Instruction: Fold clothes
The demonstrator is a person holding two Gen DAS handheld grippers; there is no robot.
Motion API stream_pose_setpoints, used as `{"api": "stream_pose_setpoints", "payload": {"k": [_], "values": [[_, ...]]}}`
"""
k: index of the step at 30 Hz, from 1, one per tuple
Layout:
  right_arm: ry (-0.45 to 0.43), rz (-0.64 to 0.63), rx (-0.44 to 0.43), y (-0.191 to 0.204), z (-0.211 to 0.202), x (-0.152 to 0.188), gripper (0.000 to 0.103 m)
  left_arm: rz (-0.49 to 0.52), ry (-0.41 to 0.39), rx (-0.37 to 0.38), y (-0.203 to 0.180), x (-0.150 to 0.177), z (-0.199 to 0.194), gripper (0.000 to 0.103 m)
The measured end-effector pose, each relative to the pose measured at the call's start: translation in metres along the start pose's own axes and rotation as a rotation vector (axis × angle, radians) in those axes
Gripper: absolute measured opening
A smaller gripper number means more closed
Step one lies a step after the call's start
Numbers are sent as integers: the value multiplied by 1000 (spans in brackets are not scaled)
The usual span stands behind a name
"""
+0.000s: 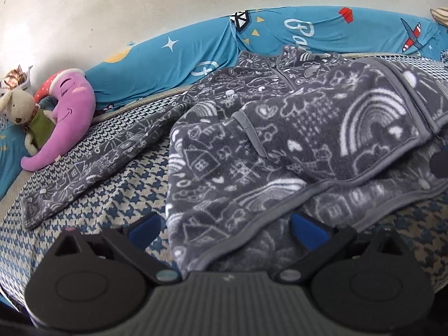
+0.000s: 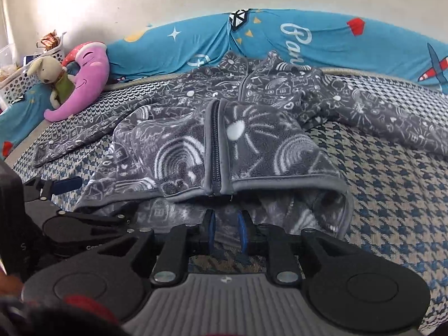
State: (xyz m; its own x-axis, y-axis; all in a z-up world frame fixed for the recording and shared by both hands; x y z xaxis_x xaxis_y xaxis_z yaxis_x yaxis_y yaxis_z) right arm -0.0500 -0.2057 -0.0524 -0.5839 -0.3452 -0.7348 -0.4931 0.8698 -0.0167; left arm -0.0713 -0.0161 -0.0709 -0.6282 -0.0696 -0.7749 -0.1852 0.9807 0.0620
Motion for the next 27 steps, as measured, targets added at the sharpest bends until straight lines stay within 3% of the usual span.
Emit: {"api": "stream_pose_setpoints", "payload": {"k": [3,7,13,24,26,27], "values": [[-15,20,-45,4,4,-4,19,-22,8,-4,3,0,4,103],[-56,-17,-99,18,4,-10,35,-53,1,-14,9,-2,4,103],[-46,-7,-119,30,19,-14,41,-101,-16,-27,20,-6,1,103],[-68,53,-84,32,46,-25,42,-125,-24,-38,26,-7,-2,103],[-79,62,-86,31,47,-28,39,-127,-25,-39,27,-7,-2,103],[-84,71,-89,30,46,-29,32,-127,-25,-40,28,-7,-3,103]]}}
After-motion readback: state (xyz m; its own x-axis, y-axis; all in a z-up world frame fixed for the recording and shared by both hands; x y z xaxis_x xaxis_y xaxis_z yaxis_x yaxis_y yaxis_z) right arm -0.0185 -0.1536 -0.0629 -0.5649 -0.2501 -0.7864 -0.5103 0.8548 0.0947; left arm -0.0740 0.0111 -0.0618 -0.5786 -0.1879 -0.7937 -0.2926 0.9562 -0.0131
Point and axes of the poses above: each gripper's, at about its wrist camera, not at the fingertips, and z roughly the way its jaws point, y to its left, x to its underside, the point moved 7 cm from there along z, roughly the way its jaws point, and after that the axes turned 13 degrees about -z, right-handed, at the moved point
